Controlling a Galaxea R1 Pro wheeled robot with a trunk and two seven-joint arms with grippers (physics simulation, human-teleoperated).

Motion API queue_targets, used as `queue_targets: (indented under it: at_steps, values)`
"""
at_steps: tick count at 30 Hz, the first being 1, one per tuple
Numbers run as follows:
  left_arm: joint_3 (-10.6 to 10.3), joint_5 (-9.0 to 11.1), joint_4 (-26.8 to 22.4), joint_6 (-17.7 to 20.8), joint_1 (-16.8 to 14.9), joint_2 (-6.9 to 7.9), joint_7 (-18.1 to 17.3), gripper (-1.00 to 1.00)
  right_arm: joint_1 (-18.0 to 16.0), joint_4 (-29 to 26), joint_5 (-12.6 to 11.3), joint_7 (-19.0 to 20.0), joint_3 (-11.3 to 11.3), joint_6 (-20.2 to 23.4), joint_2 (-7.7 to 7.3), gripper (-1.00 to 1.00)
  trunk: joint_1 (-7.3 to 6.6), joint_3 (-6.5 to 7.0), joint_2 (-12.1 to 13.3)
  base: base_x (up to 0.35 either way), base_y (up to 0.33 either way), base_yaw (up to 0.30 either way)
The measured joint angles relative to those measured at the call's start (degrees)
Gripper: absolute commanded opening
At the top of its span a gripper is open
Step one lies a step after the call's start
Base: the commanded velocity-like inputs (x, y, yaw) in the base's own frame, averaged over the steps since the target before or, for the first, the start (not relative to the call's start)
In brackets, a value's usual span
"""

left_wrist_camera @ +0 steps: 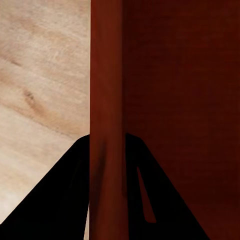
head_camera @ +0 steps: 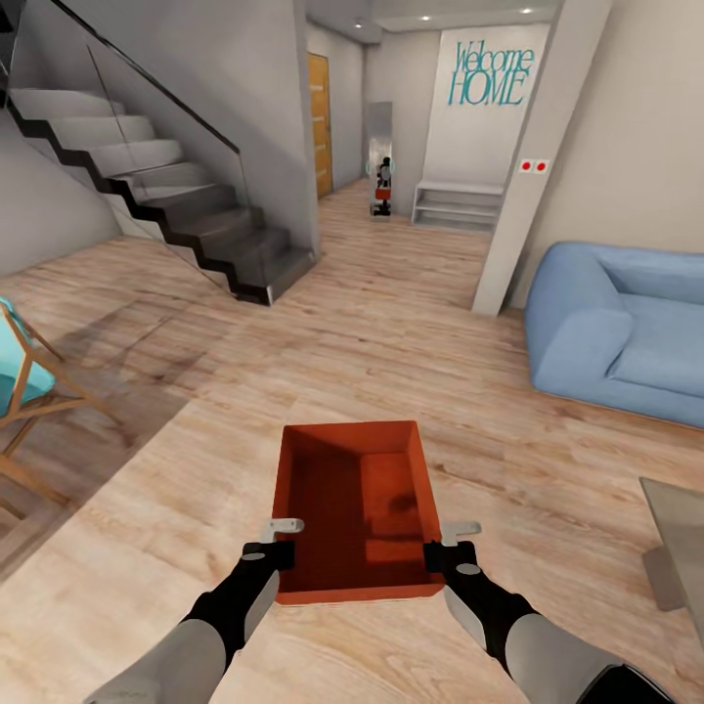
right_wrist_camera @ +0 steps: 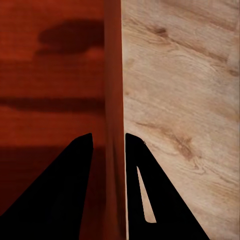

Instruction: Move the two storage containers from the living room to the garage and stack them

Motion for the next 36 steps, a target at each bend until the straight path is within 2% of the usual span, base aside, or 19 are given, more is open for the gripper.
queue_targets:
  at_steps: [36]
  values:
    - [0.0,0.0,0.0,0.0,0.0,0.15,-0.3,-1.0,0.0,0.1,-0.2,-0.3,0.2,-0.1,0.19,-1.0,0.0,0.0,0.0,0.305,0.0,0.0]
